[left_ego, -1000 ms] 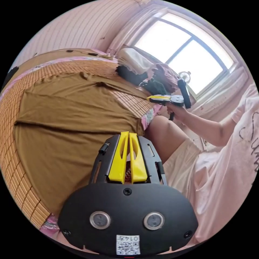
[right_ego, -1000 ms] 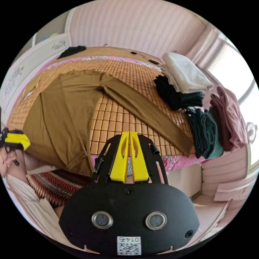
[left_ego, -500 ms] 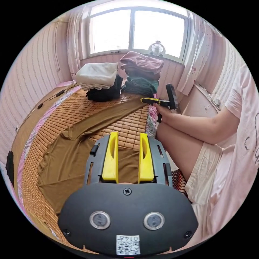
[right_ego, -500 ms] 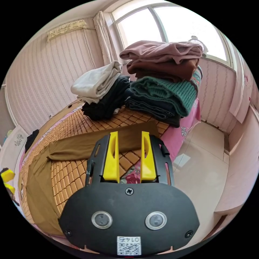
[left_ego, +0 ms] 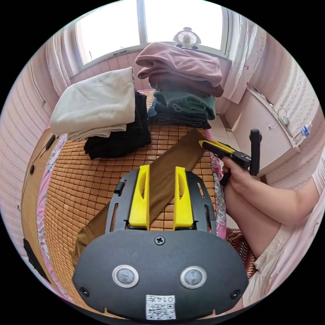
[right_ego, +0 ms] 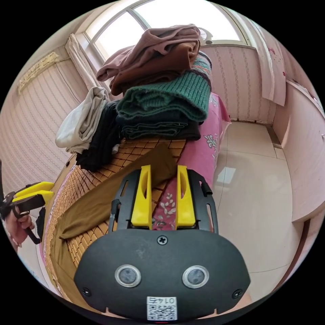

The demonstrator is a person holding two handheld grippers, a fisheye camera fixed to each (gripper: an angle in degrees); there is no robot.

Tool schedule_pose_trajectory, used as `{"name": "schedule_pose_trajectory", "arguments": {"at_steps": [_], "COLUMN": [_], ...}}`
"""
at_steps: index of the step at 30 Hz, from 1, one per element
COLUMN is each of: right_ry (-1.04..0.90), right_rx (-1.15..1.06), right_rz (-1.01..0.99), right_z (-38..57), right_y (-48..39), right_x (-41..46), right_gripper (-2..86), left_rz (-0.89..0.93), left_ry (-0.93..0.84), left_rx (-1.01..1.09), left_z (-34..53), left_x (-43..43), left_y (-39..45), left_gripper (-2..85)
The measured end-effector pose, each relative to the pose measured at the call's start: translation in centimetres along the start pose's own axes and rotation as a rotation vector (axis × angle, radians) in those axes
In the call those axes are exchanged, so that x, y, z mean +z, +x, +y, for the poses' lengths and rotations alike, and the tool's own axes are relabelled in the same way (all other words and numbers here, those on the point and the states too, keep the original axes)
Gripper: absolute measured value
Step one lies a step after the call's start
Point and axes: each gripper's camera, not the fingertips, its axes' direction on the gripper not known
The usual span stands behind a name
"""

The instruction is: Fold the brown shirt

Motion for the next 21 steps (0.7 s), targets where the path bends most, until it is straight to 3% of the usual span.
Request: {"name": "schedule_pose_trajectory", "arguments": {"at_steps": [13,15,18,21], "right_ry": [0.058,0.071,0.095,0.095], "right_rx": [0.096,0.078,0.017,-0.036], "right_rz": [0.007,0.008,0.0,0.012], "right_z": [0.5,0.4,0.2,0.0], "right_y": [2.3,2.0,1.2,0.1], "right_x": [1.3,1.3,1.3,1.7], "right_gripper": [2.6,2.3,2.0,1.8], "left_rz": [0.002,-0.019,0.062,0.048], "left_ry": [-0.147,-0.224,-0.192,-0.195], "left_rx": [-0.09,-0.075,-0.092,-0.066], "left_z": [-8.1,-8.3,-8.5,-8.6], "left_x": [12.1,13.5,13.5,13.1], "left_y": [0.2,0.3,0.0,0.1], "left_gripper": [9.9,8.0,0.8,-0.6]}}
